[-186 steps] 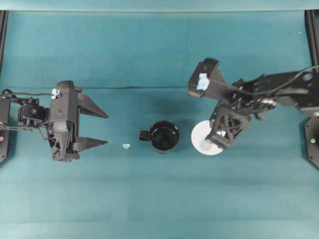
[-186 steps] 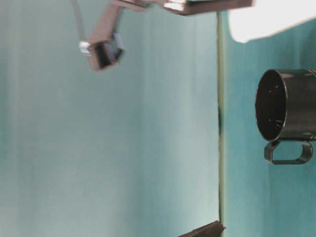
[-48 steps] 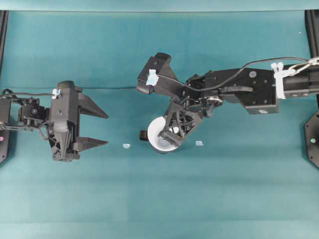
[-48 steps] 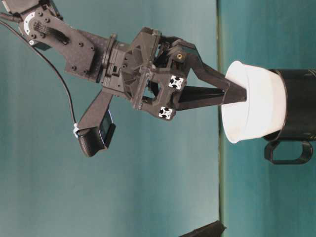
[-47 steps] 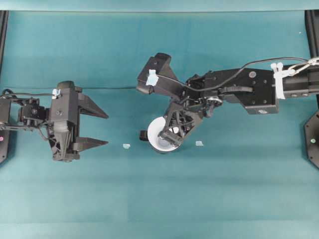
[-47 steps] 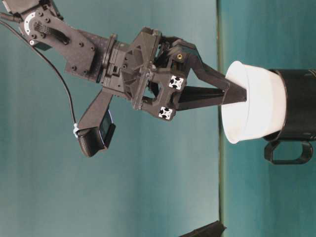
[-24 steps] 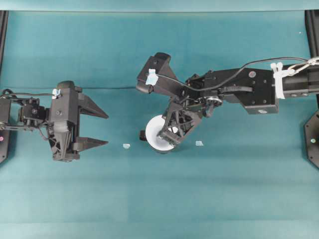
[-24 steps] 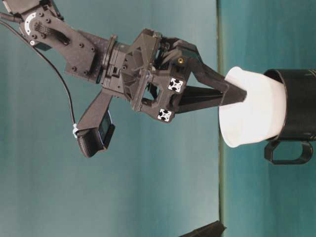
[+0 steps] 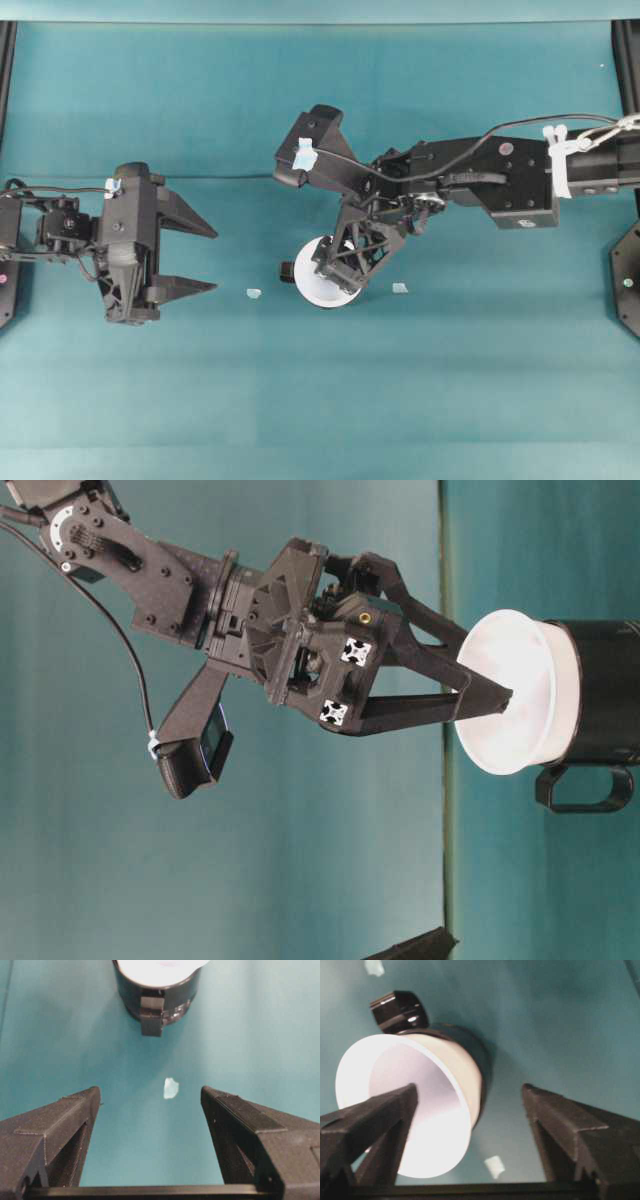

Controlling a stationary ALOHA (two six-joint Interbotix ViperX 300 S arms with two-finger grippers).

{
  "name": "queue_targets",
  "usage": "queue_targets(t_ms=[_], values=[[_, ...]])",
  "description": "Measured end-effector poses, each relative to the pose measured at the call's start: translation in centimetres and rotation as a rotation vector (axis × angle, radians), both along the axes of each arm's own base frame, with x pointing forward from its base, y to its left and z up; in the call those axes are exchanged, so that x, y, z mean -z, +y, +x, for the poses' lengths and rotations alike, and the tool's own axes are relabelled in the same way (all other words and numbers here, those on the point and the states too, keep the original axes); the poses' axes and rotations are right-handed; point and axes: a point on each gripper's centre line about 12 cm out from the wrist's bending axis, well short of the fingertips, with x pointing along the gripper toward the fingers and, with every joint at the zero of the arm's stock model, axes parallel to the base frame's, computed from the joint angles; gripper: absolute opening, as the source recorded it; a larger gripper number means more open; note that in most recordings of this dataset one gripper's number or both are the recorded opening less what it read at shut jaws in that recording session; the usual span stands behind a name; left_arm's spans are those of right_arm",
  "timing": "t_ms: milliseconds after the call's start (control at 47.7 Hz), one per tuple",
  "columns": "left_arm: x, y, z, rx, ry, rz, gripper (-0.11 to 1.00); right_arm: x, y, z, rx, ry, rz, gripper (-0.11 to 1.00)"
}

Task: Put the paper cup into the moved cup holder.
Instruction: 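Release the paper cup and retract the right gripper rightward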

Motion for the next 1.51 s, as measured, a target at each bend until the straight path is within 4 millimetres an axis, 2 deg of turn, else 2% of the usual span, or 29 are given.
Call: queue_targets(t_ms=[524, 818, 1216, 1509], values=[[0.0, 0.0, 0.0, -0.001, 0.002, -0.001, 0.81, -0.1, 0.3, -0.2, -0.005, -0.02, -0.002, 0.9], [0.0, 0.0, 0.0, -0.001, 0.0, -0.001, 0.81, -1.4, 0.7, -2.2, -0.009, -0.079, -0.008, 0.9], [0.0, 0.0, 0.0, 0.0, 0.0, 0.0, 0.81, -3.0, 2.4, -4.1, -0.105, -0.278, -0.065, 0.9], [0.0, 0.0, 0.0, -0.001, 0.0, -0.001, 0.81, -3.8, 2.6, -6.2, -0.145, -0.316, -0.09, 0.9]])
